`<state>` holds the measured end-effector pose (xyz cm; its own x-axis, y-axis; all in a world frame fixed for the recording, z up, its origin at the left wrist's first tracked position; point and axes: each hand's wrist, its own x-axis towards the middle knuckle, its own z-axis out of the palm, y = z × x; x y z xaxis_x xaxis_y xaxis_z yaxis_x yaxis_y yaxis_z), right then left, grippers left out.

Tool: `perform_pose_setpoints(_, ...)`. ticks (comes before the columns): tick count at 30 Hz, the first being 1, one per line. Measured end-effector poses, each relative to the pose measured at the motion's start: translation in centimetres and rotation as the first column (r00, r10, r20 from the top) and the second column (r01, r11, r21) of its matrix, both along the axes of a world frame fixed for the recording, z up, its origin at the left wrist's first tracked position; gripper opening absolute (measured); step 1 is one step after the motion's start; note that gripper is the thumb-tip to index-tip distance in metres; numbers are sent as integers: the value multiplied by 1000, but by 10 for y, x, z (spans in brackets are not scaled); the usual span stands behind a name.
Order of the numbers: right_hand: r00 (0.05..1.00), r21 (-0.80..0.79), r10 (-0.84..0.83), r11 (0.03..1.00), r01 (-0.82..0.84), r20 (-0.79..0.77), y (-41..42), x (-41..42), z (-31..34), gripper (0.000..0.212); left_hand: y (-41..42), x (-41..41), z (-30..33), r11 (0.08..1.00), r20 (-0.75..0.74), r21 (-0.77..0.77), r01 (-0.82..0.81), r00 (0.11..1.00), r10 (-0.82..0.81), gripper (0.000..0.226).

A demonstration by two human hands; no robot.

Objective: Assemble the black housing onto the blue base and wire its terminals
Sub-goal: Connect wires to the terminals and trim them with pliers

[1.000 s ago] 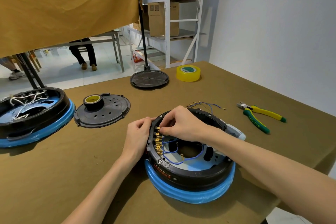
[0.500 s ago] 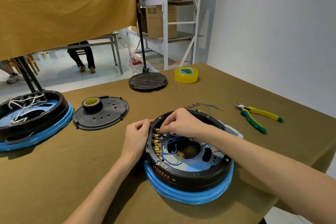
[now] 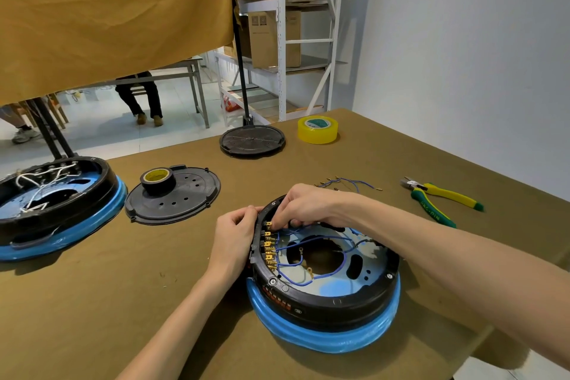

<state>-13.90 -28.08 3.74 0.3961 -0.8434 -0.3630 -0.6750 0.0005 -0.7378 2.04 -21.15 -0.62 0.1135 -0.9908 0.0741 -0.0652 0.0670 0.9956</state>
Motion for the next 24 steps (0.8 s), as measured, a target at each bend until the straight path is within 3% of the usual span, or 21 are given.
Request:
perform_pose_setpoints(8,986,12,-120,993,119,114,7,2,-10,26,-4,1,-4,1000,27,-4,17,1000,-16,39)
perform_pose_setpoints(15,985,37,-112,993,108,132,12,1,-7,22,-5,1,-5,1000,75,-27,12,997,-10,37)
perform_pose_setpoints(18,988,31,-90,996,87,129,15,2,-9,6,-4,0,-5,999,86,-35,-3,996,6,38)
perform_pose_setpoints(24,997,-33,-30,999,32,72,15,-2,0,8,-3,2,-5,999,78,-38,12,997,-9,46)
